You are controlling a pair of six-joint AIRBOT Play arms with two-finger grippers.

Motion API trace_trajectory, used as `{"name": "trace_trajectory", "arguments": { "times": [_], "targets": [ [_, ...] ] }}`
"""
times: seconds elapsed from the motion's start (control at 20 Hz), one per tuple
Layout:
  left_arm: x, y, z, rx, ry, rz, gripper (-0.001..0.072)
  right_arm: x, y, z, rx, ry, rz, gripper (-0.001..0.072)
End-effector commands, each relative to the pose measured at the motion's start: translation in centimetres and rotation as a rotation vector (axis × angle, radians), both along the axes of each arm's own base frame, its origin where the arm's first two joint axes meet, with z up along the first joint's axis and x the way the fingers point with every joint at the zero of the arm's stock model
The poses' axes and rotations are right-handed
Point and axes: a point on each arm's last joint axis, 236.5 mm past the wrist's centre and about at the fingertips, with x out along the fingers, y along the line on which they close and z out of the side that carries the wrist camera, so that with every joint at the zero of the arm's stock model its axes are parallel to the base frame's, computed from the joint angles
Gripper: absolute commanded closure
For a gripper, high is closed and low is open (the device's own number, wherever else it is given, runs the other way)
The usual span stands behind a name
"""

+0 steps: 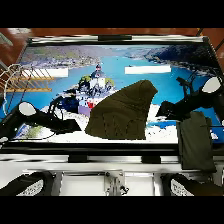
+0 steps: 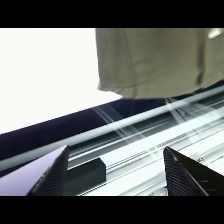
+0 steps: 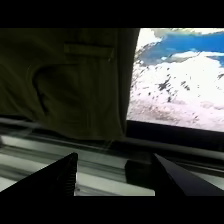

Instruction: Fold the shirts.

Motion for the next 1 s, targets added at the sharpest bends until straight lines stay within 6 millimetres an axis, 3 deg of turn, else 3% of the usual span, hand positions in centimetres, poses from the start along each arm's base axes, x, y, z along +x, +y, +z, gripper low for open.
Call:
{"name": "trace_trajectory", "arguments": {
  "times": [0.0,0.35,0.4,0.5,0.6,0.7,0.95],
  "targets": [
    [-1.7,-1.0,-2.4,-0.096,0.079,0.049,-0.0005,-2.0,1.7,-0.5,0.114,0.084,-0.001,0.0121],
    [1.0,-4.8,-5.7,-0.144,0.051,0.133,0.0005,-2.0,1.6,-0.5,0.112,0.084,-0.004,0.0117],
    [1.4,-5.0,-6.2,-0.132,0.039,0.141,0.0010,-2.0,1.5,-0.6,0.106,0.085,-0.005,0.0062],
    [1.8,-5.5,-6.9,-0.125,0.031,0.160,0.0210,-2.3,1.7,-0.9,0.117,0.097,-0.004,0.0053],
    [2.0,-5.6,-7.3,-0.115,0.026,0.169,0.0349,-3.4,2.0,-2.1,0.129,0.135,-0.001,0.0053],
    [2.3,-5.5,-7.2,-0.117,0.019,0.174,0.0627,-4.8,2.2,-4.1,0.136,0.184,-0.015,0.0053],
    [4.2,-6.0,-5.1,-0.137,-0.054,0.160,0.0650,-5.7,4.6,-8.8,0.242,0.238,-0.123,0.0053]
  ]
}}
